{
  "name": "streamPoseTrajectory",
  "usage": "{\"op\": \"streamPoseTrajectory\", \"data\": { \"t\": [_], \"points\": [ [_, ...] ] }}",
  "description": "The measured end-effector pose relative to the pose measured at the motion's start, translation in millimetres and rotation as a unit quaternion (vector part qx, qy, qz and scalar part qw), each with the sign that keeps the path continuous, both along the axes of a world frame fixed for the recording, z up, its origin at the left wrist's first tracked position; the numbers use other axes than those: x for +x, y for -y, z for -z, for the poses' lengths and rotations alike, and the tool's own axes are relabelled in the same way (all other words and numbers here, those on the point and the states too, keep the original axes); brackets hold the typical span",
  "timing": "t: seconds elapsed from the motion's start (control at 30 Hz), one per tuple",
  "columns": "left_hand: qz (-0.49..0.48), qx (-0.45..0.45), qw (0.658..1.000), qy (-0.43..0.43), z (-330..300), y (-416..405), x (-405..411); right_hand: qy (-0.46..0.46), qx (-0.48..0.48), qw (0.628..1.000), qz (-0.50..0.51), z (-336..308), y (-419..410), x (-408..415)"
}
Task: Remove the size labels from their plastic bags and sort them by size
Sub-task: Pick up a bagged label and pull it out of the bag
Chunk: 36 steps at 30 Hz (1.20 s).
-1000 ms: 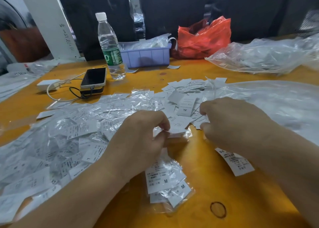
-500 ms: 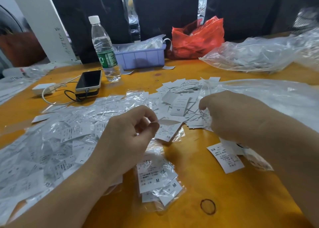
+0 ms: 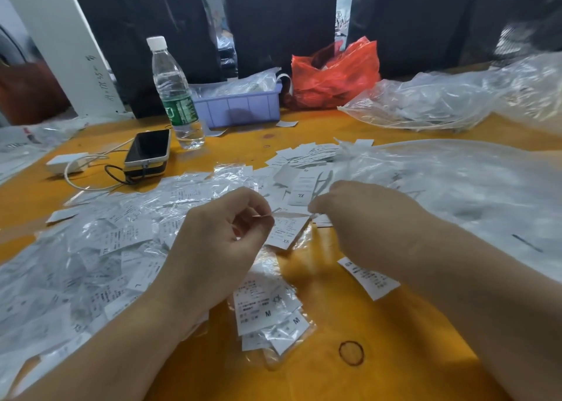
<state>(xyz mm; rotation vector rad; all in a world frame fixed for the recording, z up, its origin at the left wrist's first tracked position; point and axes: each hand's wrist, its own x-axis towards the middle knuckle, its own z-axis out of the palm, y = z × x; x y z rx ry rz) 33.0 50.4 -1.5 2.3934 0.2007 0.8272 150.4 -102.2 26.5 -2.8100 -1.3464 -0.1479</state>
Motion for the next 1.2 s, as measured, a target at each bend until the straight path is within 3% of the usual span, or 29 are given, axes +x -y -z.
{"op": "streamPoseTrajectory", "data": {
  "t": [0.23,0.4,0.67,0.83,1.2],
  "points": [
    [0.001,0.029,1.000,0.007,-1.8,1.5,-3.3,0.000,0.064,0.998,-0.021,-3.3,13.8,-3.0],
    [0.013,0.046,0.999,0.011,-2.4,3.8,0.3,0.110,0.077,0.990,0.050,-7.0,46.8,-7.3],
    [0.037,0.051,0.998,0.012,-2.2,10.0,-0.1,0.061,0.002,0.985,0.163,18.1,51.1,-9.2],
    [0.050,0.029,0.998,0.017,-5.6,12.4,-2.5,0.074,0.007,0.983,0.170,23.1,45.2,-13.5],
    [0.125,0.025,0.989,-0.080,0.4,18.3,-2.9,0.042,0.042,0.984,0.168,20.4,49.3,-10.8]
  ]
}}
